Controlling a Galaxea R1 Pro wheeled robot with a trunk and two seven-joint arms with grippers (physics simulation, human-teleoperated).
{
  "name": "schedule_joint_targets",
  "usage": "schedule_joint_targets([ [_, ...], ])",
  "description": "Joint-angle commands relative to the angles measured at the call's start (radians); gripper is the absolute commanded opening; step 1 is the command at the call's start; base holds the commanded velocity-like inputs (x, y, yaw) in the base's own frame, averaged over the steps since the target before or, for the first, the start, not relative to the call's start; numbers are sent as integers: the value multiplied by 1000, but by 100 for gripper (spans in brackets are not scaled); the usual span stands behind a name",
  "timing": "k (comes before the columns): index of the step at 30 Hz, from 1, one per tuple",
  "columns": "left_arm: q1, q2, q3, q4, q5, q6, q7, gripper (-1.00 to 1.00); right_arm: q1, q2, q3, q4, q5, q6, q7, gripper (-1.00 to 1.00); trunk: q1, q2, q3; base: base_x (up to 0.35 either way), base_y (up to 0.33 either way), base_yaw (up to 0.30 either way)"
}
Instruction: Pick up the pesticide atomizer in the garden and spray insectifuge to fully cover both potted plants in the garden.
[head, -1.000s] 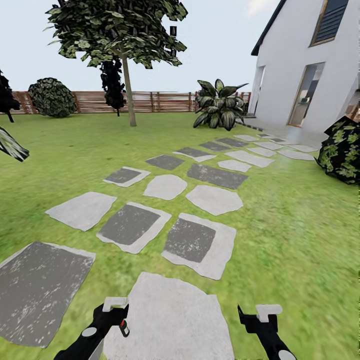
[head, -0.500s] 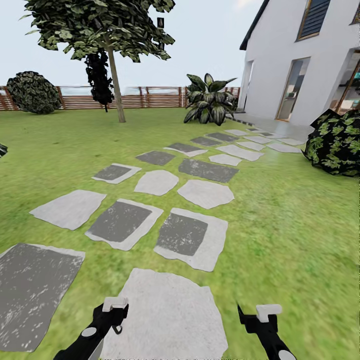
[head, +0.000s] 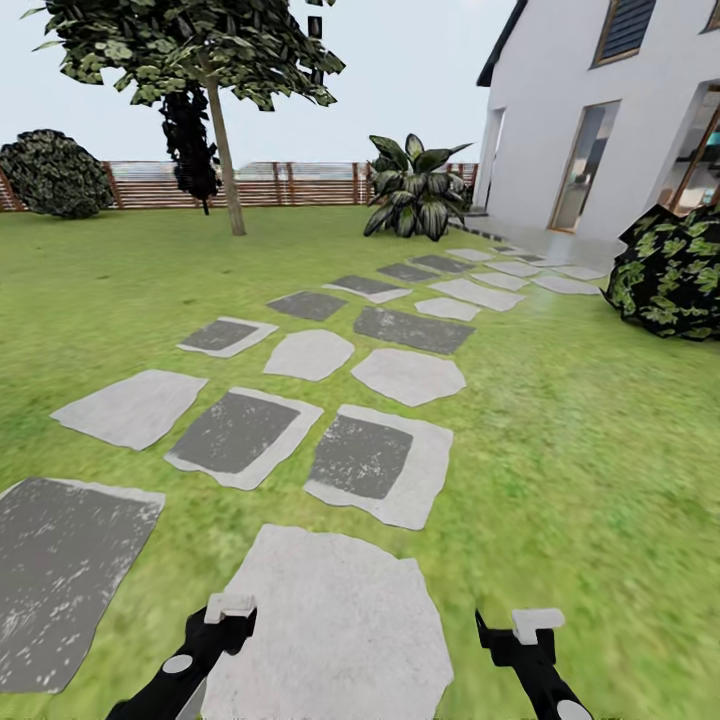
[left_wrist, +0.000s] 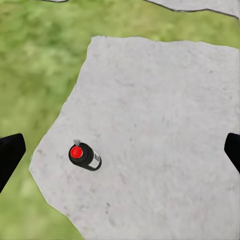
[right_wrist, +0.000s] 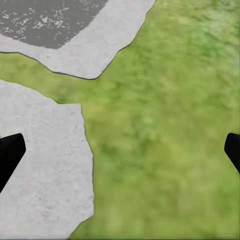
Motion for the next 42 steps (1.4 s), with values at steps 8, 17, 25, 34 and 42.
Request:
schedule_joint_targets([
  [8,-1,2,7,1,-9,-13,-1,100,0,0,0,0,1,-3,0,100,31,-57,-39,0,0,48],
  [17,-1,4,8,3,-8,-32,-1,100,0,0,0,0,1,-3,0,100,65,-120,-81,0,0,71],
  [25,-1,7,10,40,-8,-105,-1,100,0,0,0,0,1,-3,0,100,96,-176,-119,0,0,71],
  [34,-1,7,10,42,-4,-109,-1,100,0,0,0,0,1,-3,0,100,130,-239,-161,0,0,71],
  [42,-1,7,10,42,-3,-109,-1,100,0,0,0,0,1,-3,0,100,161,-295,-199,0,0,71],
])
